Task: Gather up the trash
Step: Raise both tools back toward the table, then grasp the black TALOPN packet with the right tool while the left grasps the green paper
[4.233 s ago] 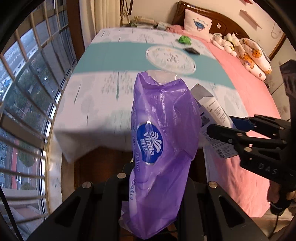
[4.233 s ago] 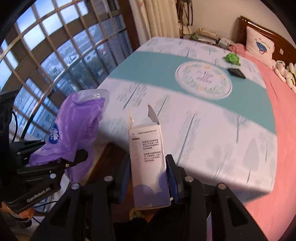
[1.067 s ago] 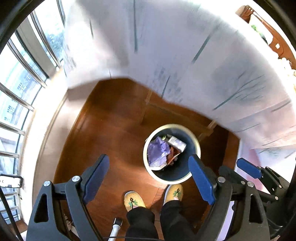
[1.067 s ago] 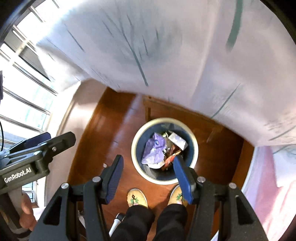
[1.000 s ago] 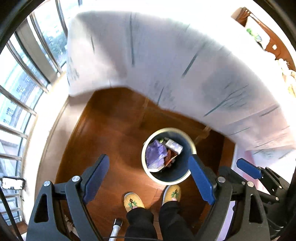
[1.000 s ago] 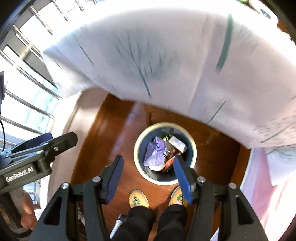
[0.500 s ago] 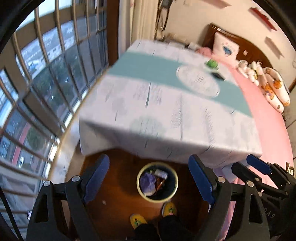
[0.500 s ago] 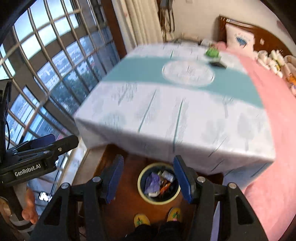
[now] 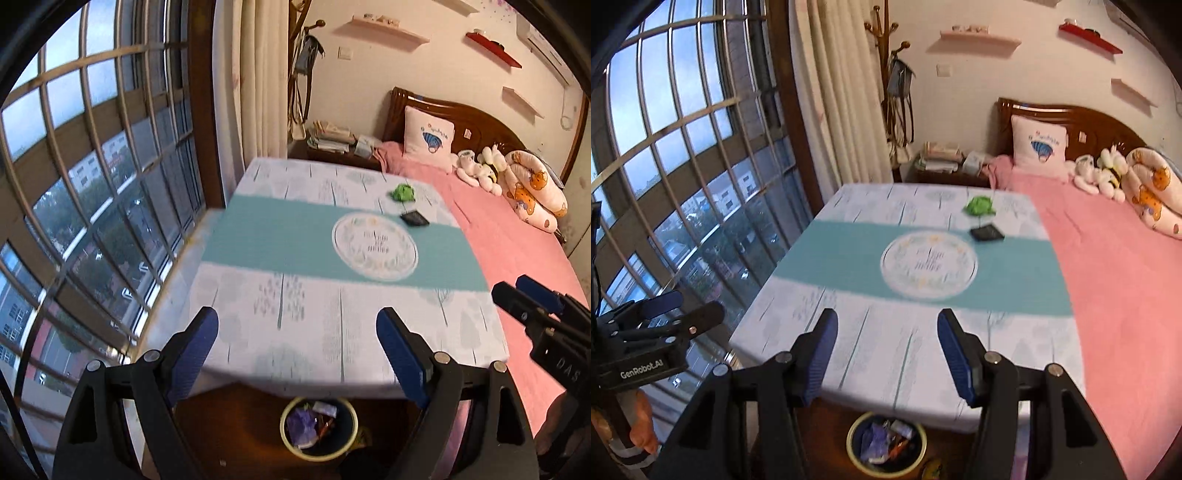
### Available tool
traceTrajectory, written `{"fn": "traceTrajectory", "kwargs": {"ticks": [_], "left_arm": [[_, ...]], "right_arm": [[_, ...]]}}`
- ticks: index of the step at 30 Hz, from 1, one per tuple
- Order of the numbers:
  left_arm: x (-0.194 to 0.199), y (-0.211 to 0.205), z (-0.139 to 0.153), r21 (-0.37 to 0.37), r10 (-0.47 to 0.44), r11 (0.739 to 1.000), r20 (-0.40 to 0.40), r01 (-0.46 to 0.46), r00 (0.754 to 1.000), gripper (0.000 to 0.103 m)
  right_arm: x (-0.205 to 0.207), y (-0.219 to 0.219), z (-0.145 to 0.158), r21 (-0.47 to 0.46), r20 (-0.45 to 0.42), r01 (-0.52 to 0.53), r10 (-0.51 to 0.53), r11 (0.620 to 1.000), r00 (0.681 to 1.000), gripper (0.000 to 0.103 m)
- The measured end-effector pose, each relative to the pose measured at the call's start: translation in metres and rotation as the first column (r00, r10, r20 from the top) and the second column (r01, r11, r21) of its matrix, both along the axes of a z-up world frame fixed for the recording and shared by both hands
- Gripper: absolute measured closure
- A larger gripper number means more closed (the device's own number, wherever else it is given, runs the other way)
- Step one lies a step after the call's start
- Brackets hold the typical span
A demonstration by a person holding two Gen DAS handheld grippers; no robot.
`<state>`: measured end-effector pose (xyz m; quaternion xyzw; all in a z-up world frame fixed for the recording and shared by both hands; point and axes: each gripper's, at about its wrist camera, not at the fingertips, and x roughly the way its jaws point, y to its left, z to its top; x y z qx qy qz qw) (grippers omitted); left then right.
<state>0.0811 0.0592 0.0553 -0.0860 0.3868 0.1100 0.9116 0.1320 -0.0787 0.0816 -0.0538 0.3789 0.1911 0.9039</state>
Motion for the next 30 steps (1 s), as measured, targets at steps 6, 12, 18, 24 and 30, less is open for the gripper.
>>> {"fn": "traceTrajectory", "kwargs": {"ticks": [6,12,18,24,30], "left_arm": [[0.075,-0.002,0.004,0.025,0.020,0.999,-0.007,-0.020,1.000,0.017],[0.182,-0.015,-0.013,0.003,0.040,0.999,-0.073,-0.040,0.997,0.017],[0.290,-0.047,-0.052,-0.027,-0.020,1.000,-0.159,0.016,0.987,0.017],[0.361,-0.072,-0.101,-0.043,-0.039,0.999,-0.260,0.029,0.965,0.017],[0.400,-0.084,-0.125,-0.031,-0.034,0.999,-0.312,0.025,0.949,0.017]], "right_arm": [[0.078,-0.012,0.003,0.011,0.030,0.012,-0.012,1.000,0.999,0.047],[0.183,-0.032,-0.019,-0.001,0.007,0.004,-0.004,1.000,1.000,0.047],[0.300,-0.059,-0.068,-0.031,-0.115,0.005,-0.009,0.999,0.993,0.047],[0.374,-0.074,-0.129,-0.053,-0.261,-0.028,0.013,0.998,0.965,0.045],[0.411,-0.074,-0.178,-0.079,-0.340,-0.076,0.045,0.994,0.939,0.031]]}}
